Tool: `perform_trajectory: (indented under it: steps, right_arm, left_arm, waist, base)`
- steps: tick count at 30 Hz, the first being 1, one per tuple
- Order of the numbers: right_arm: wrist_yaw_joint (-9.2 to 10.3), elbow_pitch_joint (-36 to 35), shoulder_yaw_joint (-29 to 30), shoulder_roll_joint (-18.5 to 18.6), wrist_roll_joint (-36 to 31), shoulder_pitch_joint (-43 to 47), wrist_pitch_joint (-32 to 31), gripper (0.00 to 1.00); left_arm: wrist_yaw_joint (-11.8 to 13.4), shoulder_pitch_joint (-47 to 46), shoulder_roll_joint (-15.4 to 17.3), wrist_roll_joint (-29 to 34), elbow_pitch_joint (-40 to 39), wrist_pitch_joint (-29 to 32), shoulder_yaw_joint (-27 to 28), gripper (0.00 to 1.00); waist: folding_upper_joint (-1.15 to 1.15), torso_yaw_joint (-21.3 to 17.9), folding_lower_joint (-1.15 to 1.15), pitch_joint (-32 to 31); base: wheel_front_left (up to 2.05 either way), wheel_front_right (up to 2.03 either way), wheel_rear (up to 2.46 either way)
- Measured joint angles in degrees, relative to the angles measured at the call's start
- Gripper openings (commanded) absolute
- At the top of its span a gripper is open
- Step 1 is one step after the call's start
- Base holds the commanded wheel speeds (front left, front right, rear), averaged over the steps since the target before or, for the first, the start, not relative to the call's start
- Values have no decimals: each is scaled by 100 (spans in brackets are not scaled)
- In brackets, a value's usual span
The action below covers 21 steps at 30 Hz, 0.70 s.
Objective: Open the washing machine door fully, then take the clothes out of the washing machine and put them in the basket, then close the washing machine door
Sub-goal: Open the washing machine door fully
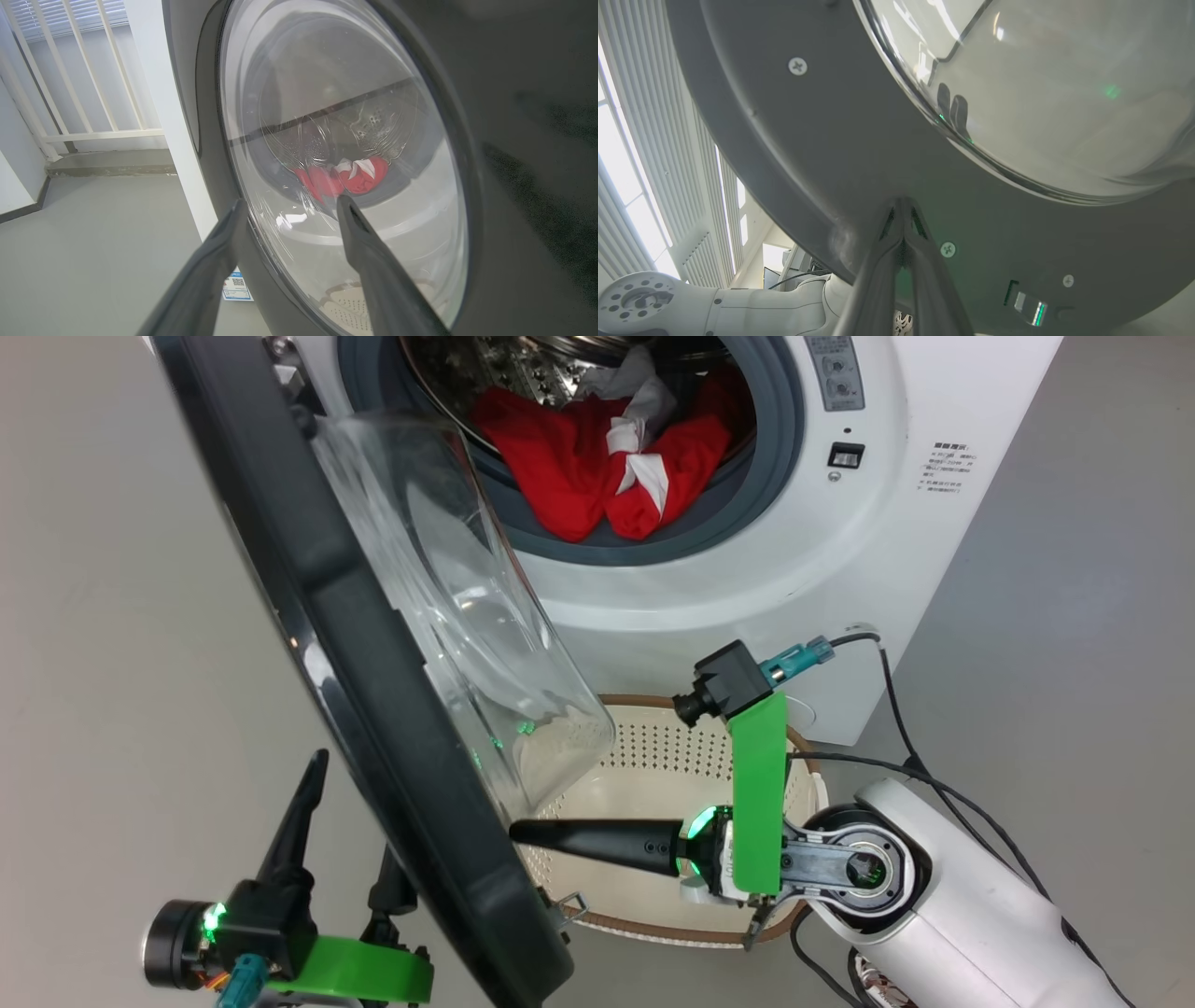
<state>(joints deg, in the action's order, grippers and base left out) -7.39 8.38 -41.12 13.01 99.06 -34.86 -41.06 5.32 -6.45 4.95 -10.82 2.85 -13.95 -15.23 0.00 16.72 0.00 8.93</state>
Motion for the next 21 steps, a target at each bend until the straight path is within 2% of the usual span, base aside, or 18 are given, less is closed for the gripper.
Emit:
perform_trajectory:
  steps: [3, 8, 9, 11, 12, 13, 15, 16, 21]
  right_arm:
    - [0, -13, 4, 10, -26, -1, 163, 0]
    - [0, -42, 38, 142, -512, 0, 719, 0]
    - [0, -58, 52, 171, -661, 1, 834, 6]
    - [0, -96, 90, 209, -826, 20, 1063, 38]
    - [0, -152, 96, 232, -1001, 42, 1201, 45]
    - [0, -207, 97, 258, -1132, 84, 1303, 63]
    - [0, -274, 94, 311, -1439, 203, 1568, 91]
    - [0, -298, 94, 333, -1578, 273, 1703, 100]
    - [0, -338, 188, 403, -2519, 676, 2553, 100]
  left_arm:
    - [2, 0, 3, -9, 0, -1, -3, 100]
    - [5, 3, 19, -85, -1, -1, -11, 100]
    - [7, 5, 31, -101, -1, -1, -11, 100]
    - [48, 8, 49, -107, -1, -1, -10, 100]
    - [48, 14, 53, -116, -1, -1, -8, 100]
    - [48, 30, 56, -131, -2, -1, -8, 100]
    - [49, 53, 75, -155, -1, -1, -4, 100]
    - [49, 54, 86, -156, -1, -1, -1, 100]
    - [55, 176, 113, -166, -2, 1, -5, 100]
  waist:
    - [0, -7, 0, -6]
    - [0, -19, 0, -41]
    - [0, -23, 0, -49]
    - [0, -35, 0, -67]
    - [0, -43, 0, -77]
    - [0, -52, 0, -89]
    - [0, -75, 0, -114]
    - [0, -86, 0, -132]
    - [0, -123, 0, -256]
  base:
    - [0, 0, 0]
    - [0, 0, 0]
    - [0, 0, 0]
    - [0, 0, 0]
    - [0, 0, 0]
    - [0, 0, 0]
    - [0, 0, 0]
    - [0, 0, 0]
    - [0, 0, 0]
